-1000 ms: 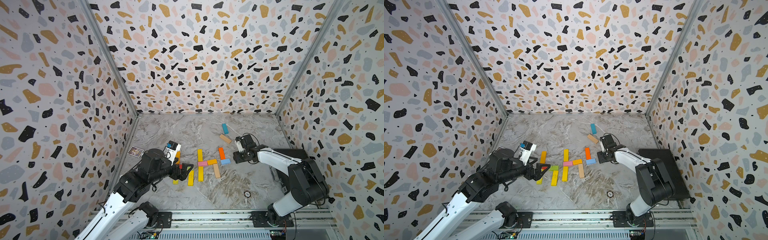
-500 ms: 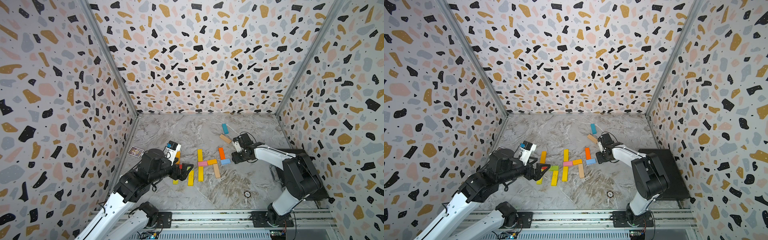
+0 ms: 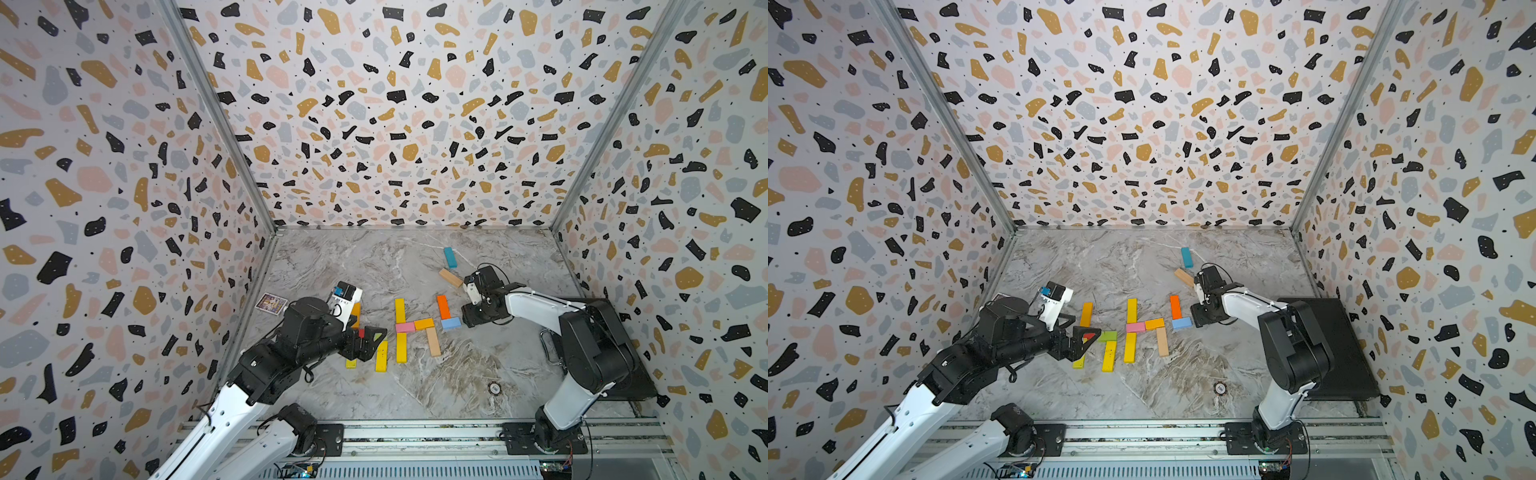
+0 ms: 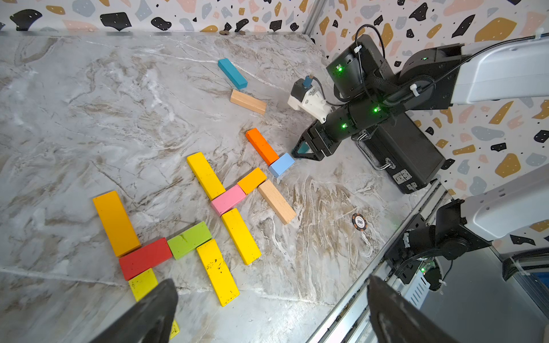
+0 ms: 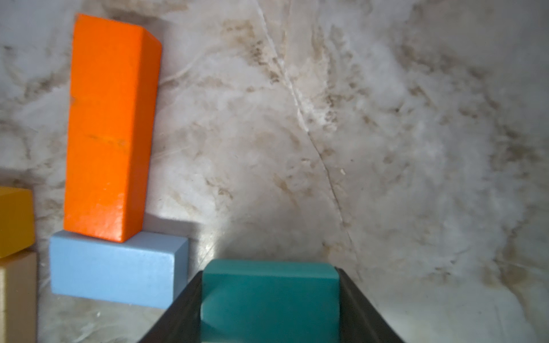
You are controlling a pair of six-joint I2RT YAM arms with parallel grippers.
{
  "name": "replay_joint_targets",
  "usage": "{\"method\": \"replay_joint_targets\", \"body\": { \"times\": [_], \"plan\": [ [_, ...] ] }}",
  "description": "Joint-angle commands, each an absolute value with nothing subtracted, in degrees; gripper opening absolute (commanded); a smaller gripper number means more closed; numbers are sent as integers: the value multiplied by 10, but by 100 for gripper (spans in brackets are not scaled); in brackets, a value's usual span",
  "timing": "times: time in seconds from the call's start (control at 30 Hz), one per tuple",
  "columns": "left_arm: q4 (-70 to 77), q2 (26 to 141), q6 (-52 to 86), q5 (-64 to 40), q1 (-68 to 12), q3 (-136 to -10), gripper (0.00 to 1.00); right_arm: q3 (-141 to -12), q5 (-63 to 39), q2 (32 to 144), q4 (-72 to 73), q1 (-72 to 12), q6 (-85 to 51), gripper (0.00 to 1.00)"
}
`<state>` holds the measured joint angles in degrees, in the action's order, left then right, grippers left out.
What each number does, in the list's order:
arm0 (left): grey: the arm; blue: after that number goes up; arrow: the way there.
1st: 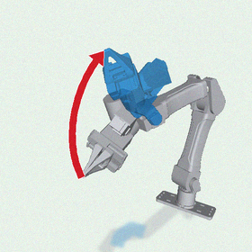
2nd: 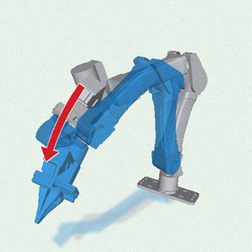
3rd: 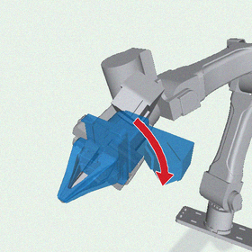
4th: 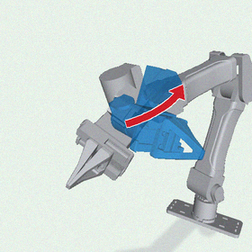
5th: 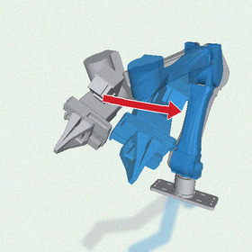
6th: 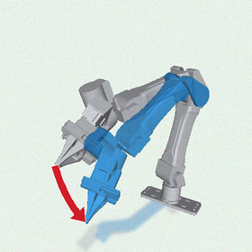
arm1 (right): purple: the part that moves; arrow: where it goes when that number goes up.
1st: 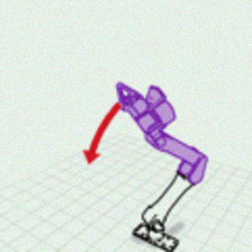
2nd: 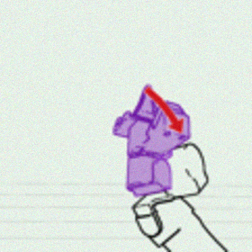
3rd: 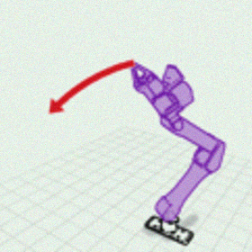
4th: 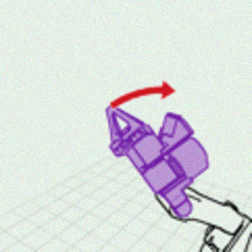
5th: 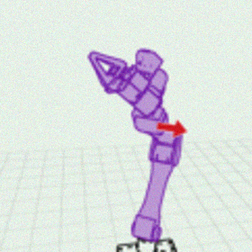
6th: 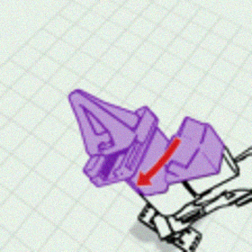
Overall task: Assemble the letter h with building blocks
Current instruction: Assemble the building block at the center of the board.
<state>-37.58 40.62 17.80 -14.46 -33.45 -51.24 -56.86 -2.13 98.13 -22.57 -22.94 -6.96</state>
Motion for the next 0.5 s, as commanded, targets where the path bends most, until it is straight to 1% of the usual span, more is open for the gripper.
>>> {"method": "replay_joint_targets", "body": {
  "times": [0.0, 0.17, 0.47],
  "plan": [
    [-357, 405, 180, -143, -332, -507, 99, -588, -25, 982, -244, -232, -66, 60],
    [-358, 406, 180, -143, -332, -507, 99, -588, -23, 983, -244, -232, -69, 63],
    [-358, 405, 179, -146, -332, -507, 99, -583, -11, 978, -239, -231, -78, 75]
  ]
}}
